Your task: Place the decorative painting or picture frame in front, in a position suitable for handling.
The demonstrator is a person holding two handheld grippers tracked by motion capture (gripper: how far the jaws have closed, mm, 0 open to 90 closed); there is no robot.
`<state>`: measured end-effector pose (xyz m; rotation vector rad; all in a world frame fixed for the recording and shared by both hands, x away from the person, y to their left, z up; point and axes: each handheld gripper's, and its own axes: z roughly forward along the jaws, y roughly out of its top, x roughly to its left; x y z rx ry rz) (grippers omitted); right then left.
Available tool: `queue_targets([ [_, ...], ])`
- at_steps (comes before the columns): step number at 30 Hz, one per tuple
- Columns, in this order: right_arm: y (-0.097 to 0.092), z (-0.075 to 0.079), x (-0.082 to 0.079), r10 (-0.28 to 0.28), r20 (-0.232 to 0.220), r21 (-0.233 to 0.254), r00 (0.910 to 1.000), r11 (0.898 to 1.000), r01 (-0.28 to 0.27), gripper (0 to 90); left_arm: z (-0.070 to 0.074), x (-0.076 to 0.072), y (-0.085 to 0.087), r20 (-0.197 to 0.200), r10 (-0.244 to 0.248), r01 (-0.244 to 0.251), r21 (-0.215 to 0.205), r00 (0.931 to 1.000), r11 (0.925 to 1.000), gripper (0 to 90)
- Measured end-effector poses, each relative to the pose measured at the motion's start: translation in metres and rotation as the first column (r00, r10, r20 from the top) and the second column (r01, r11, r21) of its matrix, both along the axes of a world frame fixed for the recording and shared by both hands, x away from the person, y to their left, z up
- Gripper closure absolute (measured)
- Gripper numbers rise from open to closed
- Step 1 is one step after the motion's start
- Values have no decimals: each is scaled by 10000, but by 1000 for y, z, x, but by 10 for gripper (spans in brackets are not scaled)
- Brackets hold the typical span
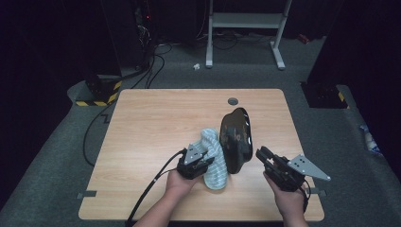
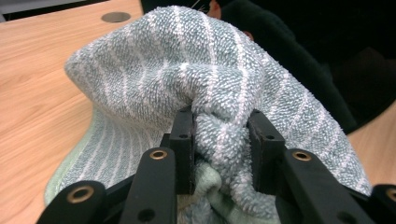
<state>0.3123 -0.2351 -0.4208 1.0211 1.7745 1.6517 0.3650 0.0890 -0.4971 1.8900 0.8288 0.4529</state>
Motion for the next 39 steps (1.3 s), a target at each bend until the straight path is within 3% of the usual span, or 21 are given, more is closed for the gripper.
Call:
queue_targets([
  [5,0,16,-9,57,337,355,9994,9993,-68,622,-1,-12,12,211,86,-89,123,9997,9999,676],
  [9,10,21,-15,199,370,216,9991,9996,-207,549,-4,-17,19,247,219,-222,120,9995,9997,675],
  [14,24,14,-15,-4,-87,-126,10000,9999,3,448,-9,-19,25,191,377,-377,28,9991,9993,673],
  [19,34,-2,-9,27,-701,-434,9975,9990,-58,438,-13,-21,29,97,508,-506,-166,9987,9986,668],
  [28,50,-24,0,91,-1240,-835,9922,9963,-196,548,-5,-22,31,220,541,-530,-477,9983,9975,668],
  [39,48,-25,7,-158,-1136,-891,9934,9960,56,704,11,-21,25,325,479,-453,-749,9983,9962,664],
])
